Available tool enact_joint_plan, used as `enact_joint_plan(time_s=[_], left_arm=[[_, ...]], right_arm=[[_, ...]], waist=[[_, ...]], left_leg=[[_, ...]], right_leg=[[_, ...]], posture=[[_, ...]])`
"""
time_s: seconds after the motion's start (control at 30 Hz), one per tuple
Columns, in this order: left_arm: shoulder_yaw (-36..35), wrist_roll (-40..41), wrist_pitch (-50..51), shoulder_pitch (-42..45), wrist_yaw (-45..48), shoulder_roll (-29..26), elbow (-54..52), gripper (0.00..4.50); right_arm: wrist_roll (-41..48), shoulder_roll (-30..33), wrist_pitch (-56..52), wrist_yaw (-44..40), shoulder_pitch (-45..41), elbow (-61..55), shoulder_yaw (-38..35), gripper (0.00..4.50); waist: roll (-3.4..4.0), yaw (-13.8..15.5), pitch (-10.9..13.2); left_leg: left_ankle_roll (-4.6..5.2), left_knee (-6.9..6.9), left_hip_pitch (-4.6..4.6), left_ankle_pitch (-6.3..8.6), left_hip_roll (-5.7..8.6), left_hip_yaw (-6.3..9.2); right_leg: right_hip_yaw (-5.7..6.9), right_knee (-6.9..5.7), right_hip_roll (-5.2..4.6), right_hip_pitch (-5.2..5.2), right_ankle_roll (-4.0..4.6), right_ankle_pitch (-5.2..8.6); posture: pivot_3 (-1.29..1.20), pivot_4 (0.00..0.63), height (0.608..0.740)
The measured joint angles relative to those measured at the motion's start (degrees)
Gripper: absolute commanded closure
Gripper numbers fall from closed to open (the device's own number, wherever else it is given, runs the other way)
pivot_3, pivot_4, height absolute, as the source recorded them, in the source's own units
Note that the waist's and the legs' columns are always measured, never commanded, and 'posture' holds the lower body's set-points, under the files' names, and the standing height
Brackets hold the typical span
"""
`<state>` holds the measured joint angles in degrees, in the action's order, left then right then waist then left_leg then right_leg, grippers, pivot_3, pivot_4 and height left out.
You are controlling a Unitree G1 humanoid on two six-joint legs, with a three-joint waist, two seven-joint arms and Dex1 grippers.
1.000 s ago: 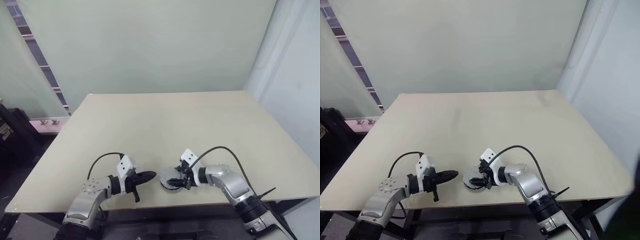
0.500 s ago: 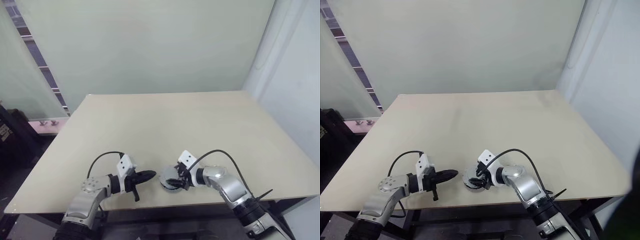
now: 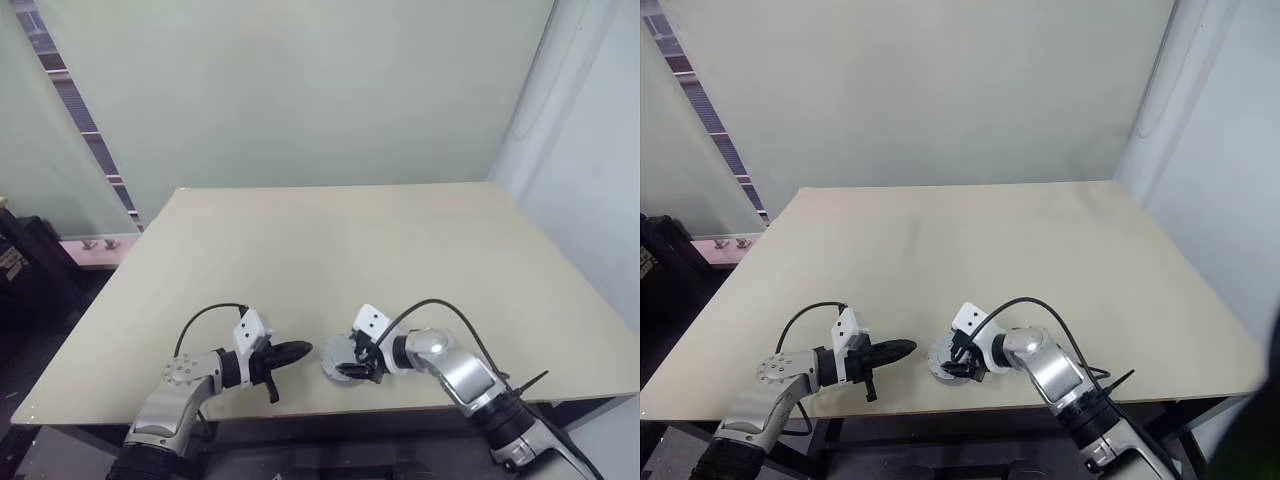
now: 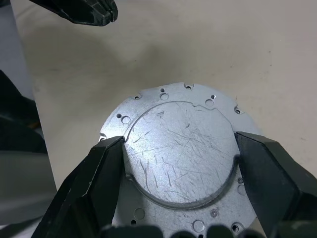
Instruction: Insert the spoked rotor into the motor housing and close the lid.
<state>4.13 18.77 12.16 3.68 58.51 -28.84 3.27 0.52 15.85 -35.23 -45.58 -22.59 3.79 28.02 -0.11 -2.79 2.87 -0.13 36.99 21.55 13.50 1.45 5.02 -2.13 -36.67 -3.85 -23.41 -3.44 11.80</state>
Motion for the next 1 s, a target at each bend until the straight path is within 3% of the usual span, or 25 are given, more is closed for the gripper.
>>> enact_joint_plan(time_s=[0.3,0.63,1.0], left_arm=[[1.2,-0.6,-0.8,0.7,-0.6,1.4,0.5,4.50],[7.0,-8.9,-3.2,3.1,-3.5,3.0,7.7,4.50],[8.5,-11.3,-5.4,5.3,-4.0,4.9,10.5,4.50]], right_arm=[[-0.2,0.3,-1.1,-0.2,-1.0,0.0,0.8,1.20],[-0.5,0.6,-2.7,0.4,-1.2,-1.1,1.6,1.20],[-0.6,1.5,-3.0,1.4,0.0,-2.1,1.0,1.20]], waist=[[0.00,0.0,0.0],[0.01,0.1,0.0],[0.22,1.4,-0.2]], left_leg=[[0.00,0.00,0.00,0.00,0.01,0.01],[0.01,-0.01,0.01,0.00,0.06,0.04],[0.00,0.26,-0.02,0.00,0.10,0.07]], right_leg=[[-0.01,0.01,0.00,0.03,0.00,0.00],[-0.01,0.01,0.00,0.04,-0.02,-0.01],[0.00,0.02,-0.03,0.13,-0.01,0.01]], posture=[[0.00,0.000,0.740],[0.00,0.000,0.740],[0.00,0.000,0.740]])
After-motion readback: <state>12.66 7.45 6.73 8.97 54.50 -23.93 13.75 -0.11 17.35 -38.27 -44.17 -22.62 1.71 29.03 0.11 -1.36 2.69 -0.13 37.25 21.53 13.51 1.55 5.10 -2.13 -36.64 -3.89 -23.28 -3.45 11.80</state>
